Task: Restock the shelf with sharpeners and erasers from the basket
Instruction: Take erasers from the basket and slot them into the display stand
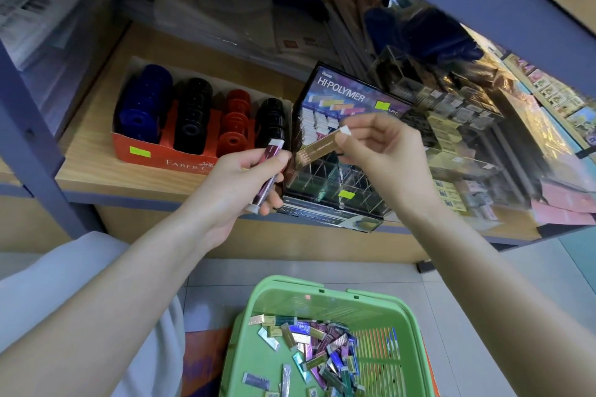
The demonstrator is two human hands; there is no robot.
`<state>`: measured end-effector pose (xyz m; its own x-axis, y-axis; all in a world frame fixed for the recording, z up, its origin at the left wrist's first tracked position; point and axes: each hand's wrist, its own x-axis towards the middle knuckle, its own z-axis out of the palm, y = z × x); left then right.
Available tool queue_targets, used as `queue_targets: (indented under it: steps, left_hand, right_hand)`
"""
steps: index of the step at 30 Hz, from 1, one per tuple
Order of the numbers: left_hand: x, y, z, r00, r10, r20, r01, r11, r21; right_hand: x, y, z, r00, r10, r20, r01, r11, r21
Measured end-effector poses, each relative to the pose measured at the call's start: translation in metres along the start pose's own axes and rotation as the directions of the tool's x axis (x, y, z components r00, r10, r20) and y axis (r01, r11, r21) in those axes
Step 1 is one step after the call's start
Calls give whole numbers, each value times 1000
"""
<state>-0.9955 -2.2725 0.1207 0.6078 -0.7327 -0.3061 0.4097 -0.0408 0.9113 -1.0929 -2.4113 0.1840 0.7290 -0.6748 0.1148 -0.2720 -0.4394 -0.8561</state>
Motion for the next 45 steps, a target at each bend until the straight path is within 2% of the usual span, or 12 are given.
queue_targets:
  steps: [2, 6, 14, 19, 22, 25, 28, 32, 36, 39, 42, 45]
  left_hand:
    - [1, 0, -2, 999, -32, -8, 32, 999, 5]
    - [2, 0, -2, 998, -56, 13, 56, 998, -42]
    - [0, 4, -1, 999, -30, -11, 29, 996, -90]
    - [1, 2, -2, 1000, -7, 4, 7, 997, -73]
    - [1, 2, -2, 999, 20, 27, -19, 999, -32]
    - [1, 0, -3, 998, 51, 40, -53, 998, 41]
    - [0, -1, -2, 995, 81, 66, -88, 991, 103]
    - [-1, -3, 1, 989, 75, 126, -95, 983, 160]
    - [-4, -4, 7, 987, 65, 150, -82, 990, 115]
    - [-3, -4, 9, 994, 6, 108, -4, 1000, -16]
    - [-1, -4, 9, 999, -14, 36, 18, 995, -102]
    - [2, -3, 6, 999, -42, -18, 38, 987, -159]
  right_hand:
    - [7, 5, 2, 995, -93, -29, 87, 983, -164]
    - [12, 11, 14, 983, -171, 70, 185, 900, -396]
    - [20, 26, 27, 930, -298, 216, 367, 732, -573]
    - [21, 32, 28, 922, -329, 203, 382, 705, -598]
    - [18, 33, 28, 921, -355, 159, 380, 731, -566]
    - [6, 29, 26, 925, -349, 153, 381, 852, -359]
    - [-10, 26, 25, 948, -200, 246, 236, 964, -123]
    - [-22, 26, 22, 966, -87, 242, 77, 996, 53]
    - [-23, 25, 16, 979, -68, 191, 49, 994, 99]
    - [-14, 23, 6, 997, -75, -2, 74, 989, 124]
    - [3, 28, -5, 973, -74, -220, 87, 995, 51]
    - [17, 36, -7, 962, -80, -261, 56, 994, -99]
